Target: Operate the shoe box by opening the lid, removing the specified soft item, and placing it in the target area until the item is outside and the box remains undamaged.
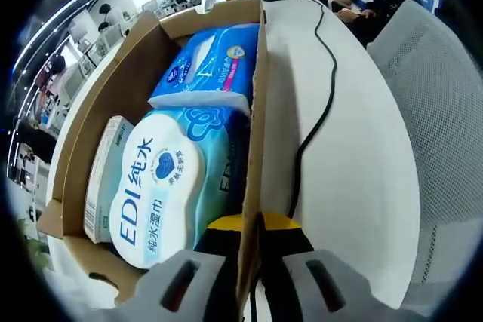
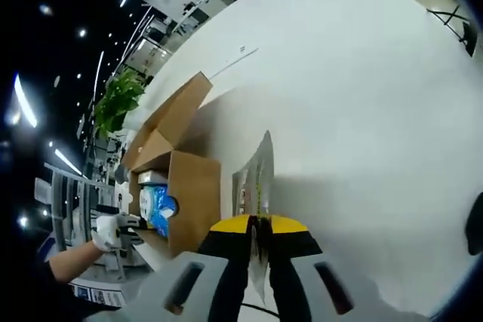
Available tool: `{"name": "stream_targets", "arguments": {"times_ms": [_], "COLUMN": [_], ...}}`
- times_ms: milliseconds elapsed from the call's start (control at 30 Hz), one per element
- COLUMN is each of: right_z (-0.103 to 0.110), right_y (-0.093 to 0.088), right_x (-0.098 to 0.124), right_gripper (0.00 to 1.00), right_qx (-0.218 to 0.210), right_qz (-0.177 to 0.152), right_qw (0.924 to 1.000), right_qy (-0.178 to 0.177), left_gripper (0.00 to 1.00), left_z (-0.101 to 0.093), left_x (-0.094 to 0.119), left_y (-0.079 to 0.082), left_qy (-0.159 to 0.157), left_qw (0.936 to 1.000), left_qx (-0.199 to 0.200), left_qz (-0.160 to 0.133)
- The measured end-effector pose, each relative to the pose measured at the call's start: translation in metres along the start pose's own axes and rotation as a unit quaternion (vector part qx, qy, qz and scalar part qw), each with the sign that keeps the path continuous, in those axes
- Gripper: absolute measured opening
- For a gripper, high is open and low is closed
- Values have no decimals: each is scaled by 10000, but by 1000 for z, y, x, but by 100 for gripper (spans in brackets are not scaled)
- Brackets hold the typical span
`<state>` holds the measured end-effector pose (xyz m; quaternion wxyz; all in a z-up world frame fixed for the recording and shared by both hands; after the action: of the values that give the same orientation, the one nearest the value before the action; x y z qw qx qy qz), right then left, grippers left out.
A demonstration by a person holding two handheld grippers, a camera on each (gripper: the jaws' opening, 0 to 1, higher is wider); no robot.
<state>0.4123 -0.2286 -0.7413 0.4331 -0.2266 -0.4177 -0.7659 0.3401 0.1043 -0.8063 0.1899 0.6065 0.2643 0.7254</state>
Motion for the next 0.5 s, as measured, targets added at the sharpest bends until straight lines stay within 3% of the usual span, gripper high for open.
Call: {"name": "stream_targets", "arguments": {"times_ms": [233, 500], "right_z": [-8, -14], "right_y": [-10, -15], "right_x": [-1, -2], "right_gripper": [8, 11], "right_qx": [373, 410], "right_qz": [11, 63], "right_qw": [9989, 9983], "right_qy": [-271, -420], "left_gripper": [4, 4], "left_z": [0, 1], "left_x": [0, 0], "left_y": [0, -1], "left_qy": [9, 17], "left_qw": [10000, 10000], "left_qx": [38, 55], "left_qz": [12, 13]}}
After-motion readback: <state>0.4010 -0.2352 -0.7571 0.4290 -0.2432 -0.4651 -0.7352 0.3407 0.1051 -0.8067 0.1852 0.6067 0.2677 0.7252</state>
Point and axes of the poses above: the point that each gripper's makers call its tool centre point, and the gripper's own axes: x roughly backward along the fingers, z roughly to its left, y roughly out of its top, the point moved 1 cm from there along x, roughly backward along the fingers, and after that the axes turned 12 degrees about -z, right-handed, at the moved point
